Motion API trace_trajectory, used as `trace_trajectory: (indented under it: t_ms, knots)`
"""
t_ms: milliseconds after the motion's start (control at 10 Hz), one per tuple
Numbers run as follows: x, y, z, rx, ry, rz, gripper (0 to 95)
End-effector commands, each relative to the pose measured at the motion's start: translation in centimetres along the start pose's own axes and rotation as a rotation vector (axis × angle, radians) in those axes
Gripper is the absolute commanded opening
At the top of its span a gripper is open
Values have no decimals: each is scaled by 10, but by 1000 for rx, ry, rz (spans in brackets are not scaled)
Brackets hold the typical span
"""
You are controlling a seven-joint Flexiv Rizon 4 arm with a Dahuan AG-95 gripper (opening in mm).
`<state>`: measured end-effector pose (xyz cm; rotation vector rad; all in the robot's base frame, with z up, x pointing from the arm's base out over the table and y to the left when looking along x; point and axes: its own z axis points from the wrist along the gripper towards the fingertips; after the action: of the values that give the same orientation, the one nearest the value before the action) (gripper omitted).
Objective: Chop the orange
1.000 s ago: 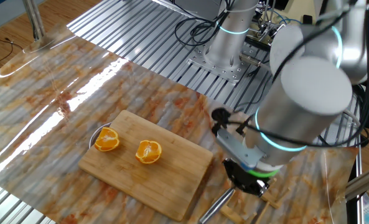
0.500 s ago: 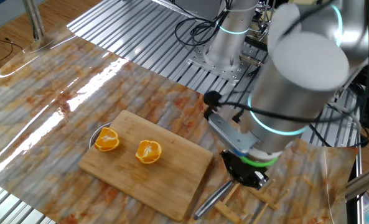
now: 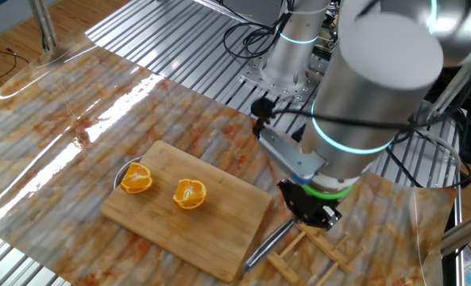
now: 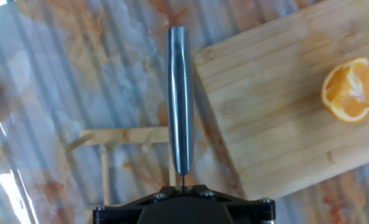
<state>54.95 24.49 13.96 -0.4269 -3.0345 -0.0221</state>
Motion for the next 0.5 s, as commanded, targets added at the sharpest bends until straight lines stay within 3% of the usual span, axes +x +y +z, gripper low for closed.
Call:
trace_trajectory:
  t_ms: [100, 300, 500]
  knots:
    - [-7, -8, -13, 13, 8, -37, 0]
    - [-17, -20, -22, 28, 10, -77, 0]
    - [-31, -35, -22, 48, -3, -126, 0]
